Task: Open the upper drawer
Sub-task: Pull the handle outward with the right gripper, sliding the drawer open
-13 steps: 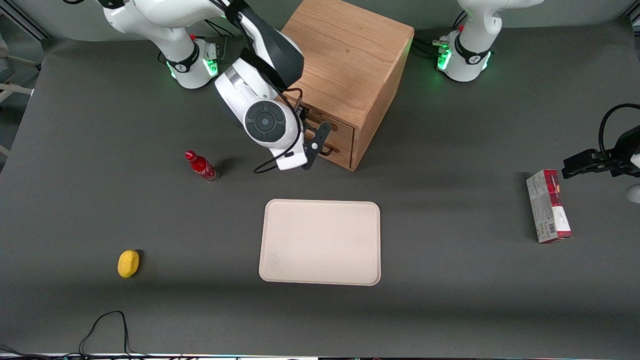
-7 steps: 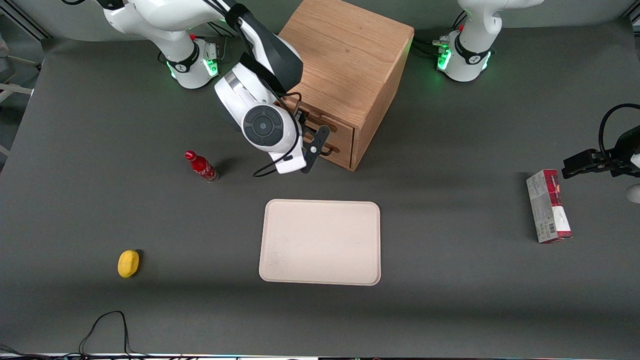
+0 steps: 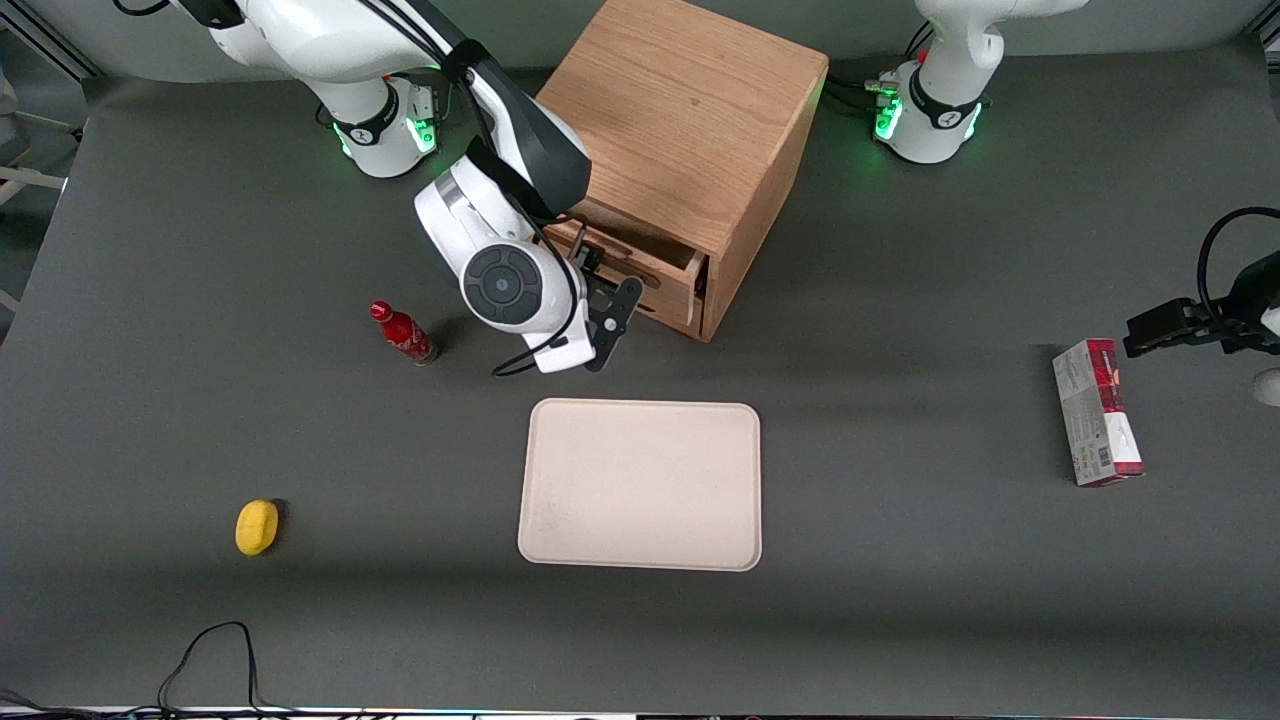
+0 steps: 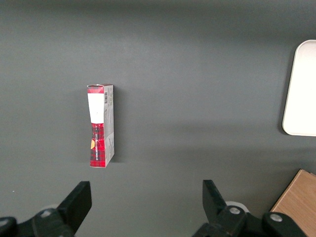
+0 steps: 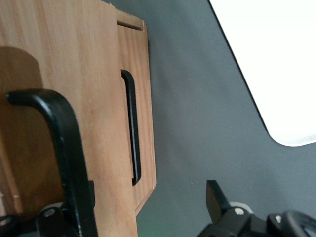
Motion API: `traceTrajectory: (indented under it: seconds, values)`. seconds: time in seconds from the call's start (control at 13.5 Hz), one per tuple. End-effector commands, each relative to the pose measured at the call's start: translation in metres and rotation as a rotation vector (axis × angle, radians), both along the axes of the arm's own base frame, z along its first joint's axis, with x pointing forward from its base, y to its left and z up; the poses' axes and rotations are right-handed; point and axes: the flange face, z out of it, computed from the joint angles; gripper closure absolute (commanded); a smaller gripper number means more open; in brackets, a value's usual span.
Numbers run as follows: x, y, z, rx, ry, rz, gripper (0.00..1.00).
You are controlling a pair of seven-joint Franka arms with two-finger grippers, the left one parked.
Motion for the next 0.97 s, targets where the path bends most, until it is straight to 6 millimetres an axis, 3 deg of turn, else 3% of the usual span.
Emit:
traceTrajectory:
  seconds: [0.0, 0.67, 0.89]
  values:
    - [0.012, -0.009, 0.005, 0.027, -0.021, 0.018, 0.0]
    - [0.036, -0.024, 0.014, 0.037, -0.073, -0.017, 0.0]
    - [0.054, -0.032, 0.018, 0.049, -0.096, -0.041, 0.0]
